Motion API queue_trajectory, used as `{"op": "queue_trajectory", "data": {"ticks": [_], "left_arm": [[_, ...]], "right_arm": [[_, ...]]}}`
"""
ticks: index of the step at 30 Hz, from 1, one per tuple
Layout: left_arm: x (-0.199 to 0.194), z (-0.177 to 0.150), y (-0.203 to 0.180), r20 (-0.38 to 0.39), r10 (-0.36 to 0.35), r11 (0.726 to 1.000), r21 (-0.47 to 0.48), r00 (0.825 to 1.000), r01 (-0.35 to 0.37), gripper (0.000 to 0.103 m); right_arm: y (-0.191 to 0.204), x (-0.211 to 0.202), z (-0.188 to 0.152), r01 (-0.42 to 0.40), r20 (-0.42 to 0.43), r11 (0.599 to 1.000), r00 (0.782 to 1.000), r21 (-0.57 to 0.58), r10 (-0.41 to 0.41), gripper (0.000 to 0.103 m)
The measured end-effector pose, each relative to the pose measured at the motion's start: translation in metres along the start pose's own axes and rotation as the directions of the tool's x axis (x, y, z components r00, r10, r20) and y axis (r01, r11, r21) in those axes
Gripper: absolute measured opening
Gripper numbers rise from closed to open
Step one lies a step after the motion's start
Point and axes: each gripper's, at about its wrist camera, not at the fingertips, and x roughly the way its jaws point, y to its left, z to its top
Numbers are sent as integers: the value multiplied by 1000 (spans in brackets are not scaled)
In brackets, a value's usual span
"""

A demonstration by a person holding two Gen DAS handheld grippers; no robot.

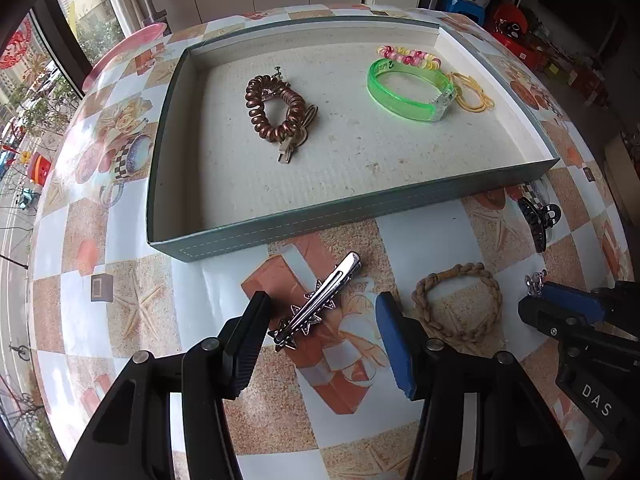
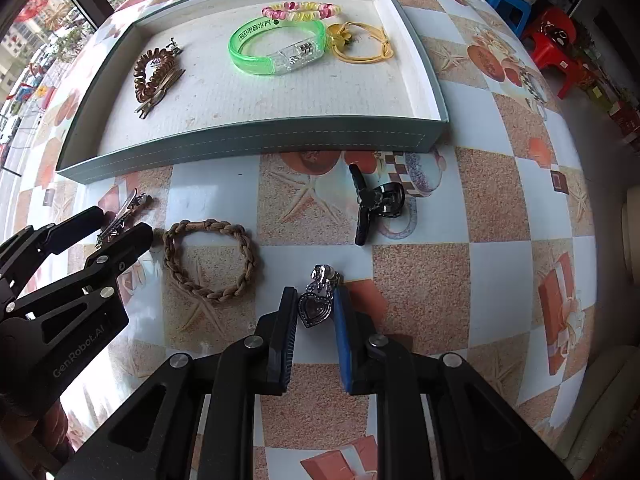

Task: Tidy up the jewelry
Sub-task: 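Grasp the silver spiked hair clip with the left tool while the right tool grasps the heart pendant, then carry the spiked clip and heart pendant into the tray with both tools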

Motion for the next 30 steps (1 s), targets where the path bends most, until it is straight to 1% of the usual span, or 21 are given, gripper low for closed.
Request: {"op": "queue_trajectory", "data": {"ticks": [4,5,6,7,8,9,10,11,19,27,30], "left_arm": [[0,-1,-1,-1,0,1000,1,1000,0,67],[0,-1,-1,-1,-2,1000,2,1000,2,64],[-1,-1,-2,2,-6,1000,4,1000,6,60],[-2,-1,-2,4,-5,1000,8,1000,5,52],[-2,-1,-3,3,-10,1000,11,1000,10,46],[-2,-1,-2,2,-11,1000,11,1000,11,45],[-3,-1,-2,3,-13,1000,11,1000,13,36],[-3,-1,-1,5,-20,1000,12,1000,20,35],[-8,-7,8,-6,-69,997,-42,998,68,35],[-21,-17,10,-4,-93,993,-80,996,92,35],[-29,-20,8,5,-102,992,-78,995,102,35]], "right_arm": [[-6,-3,-10,-16,-4,1000,1000,12,16,19],[-8,-4,-12,-18,-4,1000,1000,14,18,19],[-13,-1,-5,-22,-4,1000,1000,15,22,19],[-14,-1,-5,-25,-5,1000,1000,16,25,19],[-15,-1,-5,-28,-5,999,1000,18,28,19],[-17,-1,-5,-30,-5,999,1000,19,30,19],[-17,0,-5,-30,-4,999,1000,18,30,19],[-17,0,-5,-30,-4,999,1000,17,30,19],[-21,1,-4,-47,-8,999,999,27,47,19],[-44,0,-9,-109,-21,991,994,75,111,20],[-53,-2,-11,-137,-25,985,990,102,140,20]]}}
